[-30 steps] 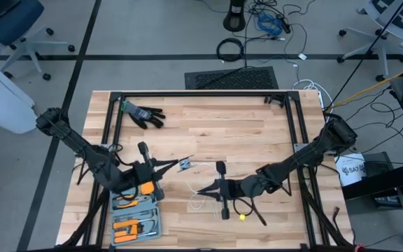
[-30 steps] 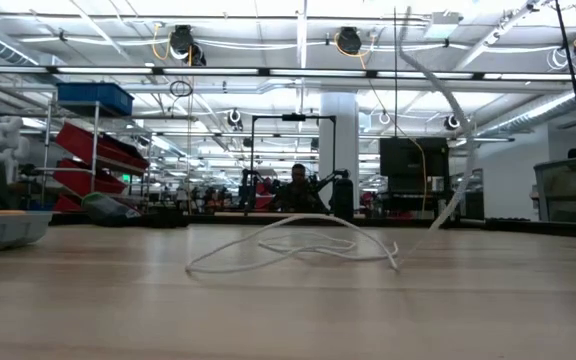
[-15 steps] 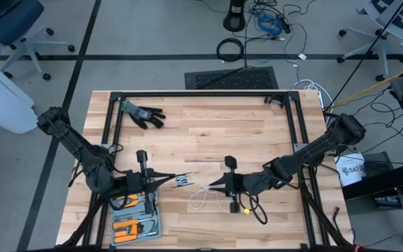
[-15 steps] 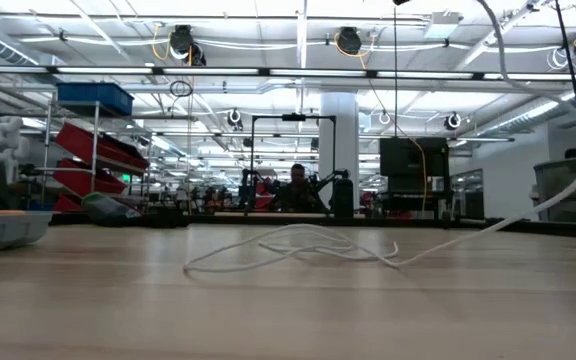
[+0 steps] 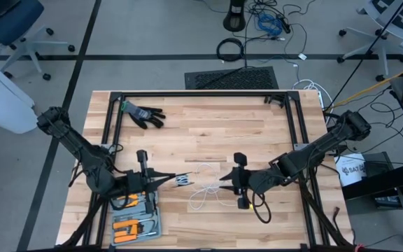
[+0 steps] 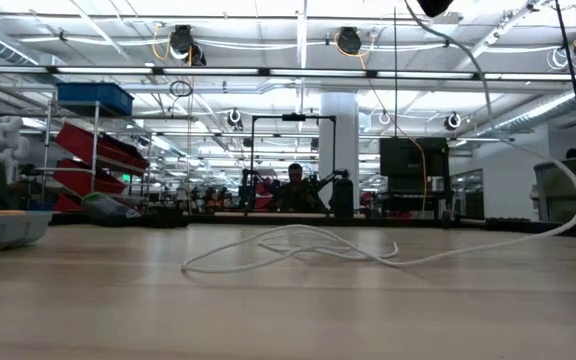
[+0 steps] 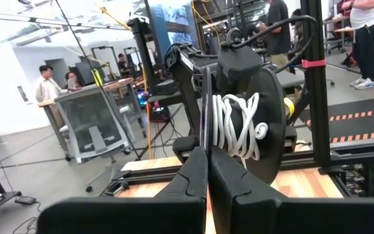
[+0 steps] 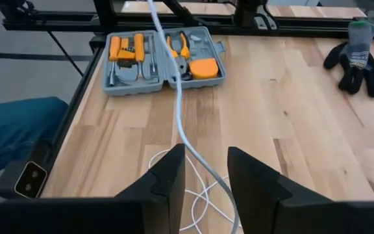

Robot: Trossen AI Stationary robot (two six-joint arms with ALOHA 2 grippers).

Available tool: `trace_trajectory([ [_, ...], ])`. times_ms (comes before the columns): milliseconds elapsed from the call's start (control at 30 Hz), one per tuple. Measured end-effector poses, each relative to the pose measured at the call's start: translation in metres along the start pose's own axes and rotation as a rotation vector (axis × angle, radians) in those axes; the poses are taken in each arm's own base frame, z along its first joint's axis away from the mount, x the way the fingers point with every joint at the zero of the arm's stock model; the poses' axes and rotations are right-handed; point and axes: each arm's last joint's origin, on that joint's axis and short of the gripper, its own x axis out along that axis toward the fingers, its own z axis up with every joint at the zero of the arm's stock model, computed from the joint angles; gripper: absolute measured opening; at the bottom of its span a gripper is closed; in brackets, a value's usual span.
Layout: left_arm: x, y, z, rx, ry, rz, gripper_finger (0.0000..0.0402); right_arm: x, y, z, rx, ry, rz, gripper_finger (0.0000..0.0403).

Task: Coil cords
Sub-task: Uncoil the white cable wire from the spool

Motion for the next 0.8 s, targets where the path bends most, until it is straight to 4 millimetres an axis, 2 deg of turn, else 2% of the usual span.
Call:
trace_trajectory([
  [367,0.0,0.0,0.0,0.001,0.001,0.0,0.0,-0.002,0.003,0.01,0.0,-0.108,-0.001,0.0104],
  [667,0.0,0.0,0.0,0.0,0.0,-0.001,0.0,-0.013,0.019,0.035,-0.039,-0.374,0.113,0.0104],
  [800,0.001,0.001,0.0,0.0,0.001,0.005,0.0,-0.006,0.027,0.039,-0.044,-0.473,0.129,0.0104],
])
